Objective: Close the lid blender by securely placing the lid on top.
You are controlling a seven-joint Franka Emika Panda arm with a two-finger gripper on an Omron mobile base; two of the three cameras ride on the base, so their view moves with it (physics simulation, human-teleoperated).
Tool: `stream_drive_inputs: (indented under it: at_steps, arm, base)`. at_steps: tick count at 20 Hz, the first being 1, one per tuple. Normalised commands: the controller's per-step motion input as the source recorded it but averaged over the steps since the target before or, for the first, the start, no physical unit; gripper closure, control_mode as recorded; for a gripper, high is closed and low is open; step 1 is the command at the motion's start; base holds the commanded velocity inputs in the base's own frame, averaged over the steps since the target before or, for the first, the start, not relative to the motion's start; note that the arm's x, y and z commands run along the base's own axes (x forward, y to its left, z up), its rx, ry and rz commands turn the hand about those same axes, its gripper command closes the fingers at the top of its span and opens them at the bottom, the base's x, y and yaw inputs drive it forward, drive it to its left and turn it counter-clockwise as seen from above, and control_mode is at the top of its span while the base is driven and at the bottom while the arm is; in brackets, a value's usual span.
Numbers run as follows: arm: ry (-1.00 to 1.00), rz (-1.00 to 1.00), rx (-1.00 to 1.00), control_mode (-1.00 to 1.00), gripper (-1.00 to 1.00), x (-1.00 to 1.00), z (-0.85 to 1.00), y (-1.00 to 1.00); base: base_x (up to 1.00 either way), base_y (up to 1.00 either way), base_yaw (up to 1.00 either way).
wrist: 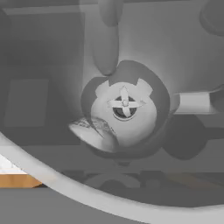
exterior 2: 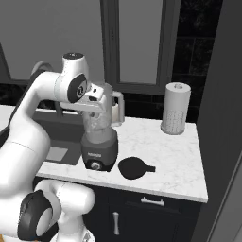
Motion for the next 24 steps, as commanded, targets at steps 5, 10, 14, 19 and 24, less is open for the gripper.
stream_drive_inputs:
  at_steps: [5, 10, 14, 19, 24]
  arm:
    - [-0.1, -0.02, 0.02, -1.0, -1.0, -0.37, 0.0, -0.11]
    - [-0.24, -0.3, 0.16, -1.0, -1.0, -0.98, -0.09, -0.5]
    - [-0.13, -0.52, 0.13, -1.0, -1.0, -0.82, -0.14, -0.44]
    - [0.01, -0.64, 0.13, -1.0, -1.0, -0.24, -0.26, -0.79]
    - [0.16, -0.62, 0.16, -1.0, -1.0, 0.23, -0.23, -0.96]
  base:
    - [0.0, 0.0, 0.0]
    - [0.0, 0.0, 0.0]
    - [0.0, 0.0, 0.0]
    - [0.0, 0.0, 0.0]
    - [0.0, 0.0, 0.0]
